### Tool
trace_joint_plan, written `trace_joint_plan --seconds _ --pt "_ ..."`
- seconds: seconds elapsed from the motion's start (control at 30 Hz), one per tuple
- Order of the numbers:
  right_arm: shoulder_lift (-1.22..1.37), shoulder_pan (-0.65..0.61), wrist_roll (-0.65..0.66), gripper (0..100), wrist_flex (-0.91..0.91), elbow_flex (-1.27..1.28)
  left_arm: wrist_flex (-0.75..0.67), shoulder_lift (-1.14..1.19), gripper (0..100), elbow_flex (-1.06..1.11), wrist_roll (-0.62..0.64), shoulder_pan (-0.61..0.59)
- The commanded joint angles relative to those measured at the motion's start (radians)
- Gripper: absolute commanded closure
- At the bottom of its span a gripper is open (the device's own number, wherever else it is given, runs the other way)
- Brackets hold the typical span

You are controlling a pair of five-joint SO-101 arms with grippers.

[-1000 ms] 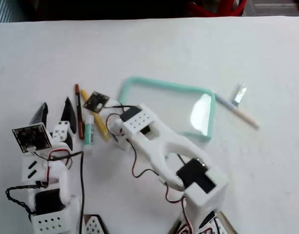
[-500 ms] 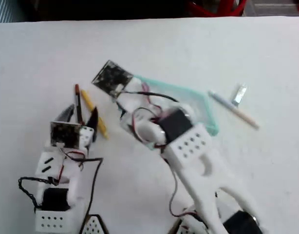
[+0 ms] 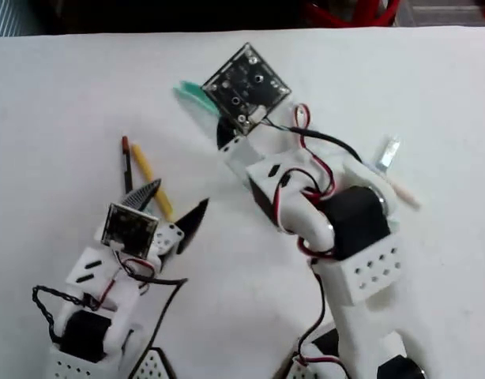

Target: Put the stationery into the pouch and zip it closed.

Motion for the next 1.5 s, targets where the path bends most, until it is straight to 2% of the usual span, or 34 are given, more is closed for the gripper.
trace_joint_plan --seconds 0.0,0.2,0.33,0.5,0.67,0.9,1.1,1.2,1.33,1.47 --pt "-0.033 -0.008 0.002 97.8 0.004 -0.11 -0.006 -0.007 71 -0.064 0.031 0.053" --pt "-0.036 -0.005 -0.002 97.9 0.001 -0.083 -0.011 -0.007 71 -0.06 0.075 0.054" --pt "-0.044 0.059 -0.038 97.9 0.001 -0.077 -0.044 -0.008 71 -0.058 0.032 0.05" --pt "-0.042 0.16 -0.087 97.9 0.016 -0.06 -0.068 -0.008 71 -0.06 0.023 -0.045" --pt "-0.044 0.176 -0.086 97.9 0.038 -0.014 -0.114 -0.008 71 -0.061 0.021 -0.104" --pt "-0.044 0.168 -0.087 97.9 0.036 0.009 -0.057 -0.008 71 -0.058 0.018 -0.012" --pt "-0.044 0.168 -0.086 97.9 0.038 0.009 -0.051 -0.008 71 -0.055 0.018 -0.005" --pt "-0.044 0.168 -0.091 97.9 0.045 0.006 -0.048 -0.008 71 -0.049 0.023 0.039" --pt "-0.071 0.143 -0.092 97.9 0.051 0.006 -0.098 -0.008 71 -0.014 0.025 0.15" --pt "-0.134 0.087 -0.092 97.9 0.053 0.009 -0.144 -0.008 71 0.018 0.025 0.156"
